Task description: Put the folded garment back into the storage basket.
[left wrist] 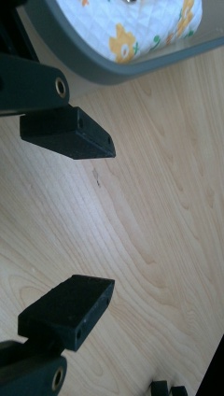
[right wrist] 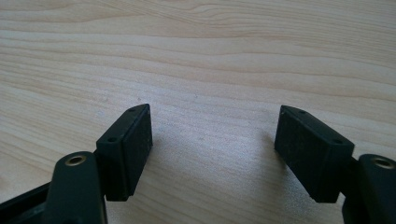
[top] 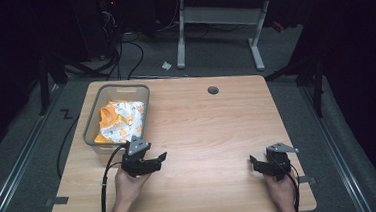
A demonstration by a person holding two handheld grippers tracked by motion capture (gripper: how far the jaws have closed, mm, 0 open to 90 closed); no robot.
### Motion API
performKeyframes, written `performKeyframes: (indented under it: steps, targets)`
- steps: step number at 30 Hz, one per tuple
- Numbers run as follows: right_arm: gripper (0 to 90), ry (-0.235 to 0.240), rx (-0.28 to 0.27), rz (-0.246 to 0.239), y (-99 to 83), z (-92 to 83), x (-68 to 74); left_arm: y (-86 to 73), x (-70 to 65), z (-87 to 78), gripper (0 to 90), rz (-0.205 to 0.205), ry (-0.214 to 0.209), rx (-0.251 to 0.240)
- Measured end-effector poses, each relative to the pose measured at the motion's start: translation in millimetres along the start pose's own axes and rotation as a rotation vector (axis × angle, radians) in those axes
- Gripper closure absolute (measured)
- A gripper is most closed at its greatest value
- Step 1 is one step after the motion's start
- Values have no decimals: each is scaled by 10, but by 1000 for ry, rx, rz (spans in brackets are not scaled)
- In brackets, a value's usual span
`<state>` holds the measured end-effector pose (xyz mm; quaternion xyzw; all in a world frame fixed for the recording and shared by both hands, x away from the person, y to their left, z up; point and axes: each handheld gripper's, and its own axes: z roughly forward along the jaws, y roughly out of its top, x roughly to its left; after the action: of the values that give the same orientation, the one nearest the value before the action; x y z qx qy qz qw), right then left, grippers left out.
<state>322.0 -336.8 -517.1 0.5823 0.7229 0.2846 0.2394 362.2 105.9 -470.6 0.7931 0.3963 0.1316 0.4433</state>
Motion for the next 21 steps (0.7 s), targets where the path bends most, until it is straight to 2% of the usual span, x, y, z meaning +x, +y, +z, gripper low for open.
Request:
performKeyframes:
  steps: [10, 21]
  targets:
    - [281, 0, 0, 1, 0, 0, 1, -104, -49, 97, 313, -11, -22, 15]
    - [280, -1, 2, 0, 1, -1, 1, -201, -67, 188, 314, -17, -23, 37]
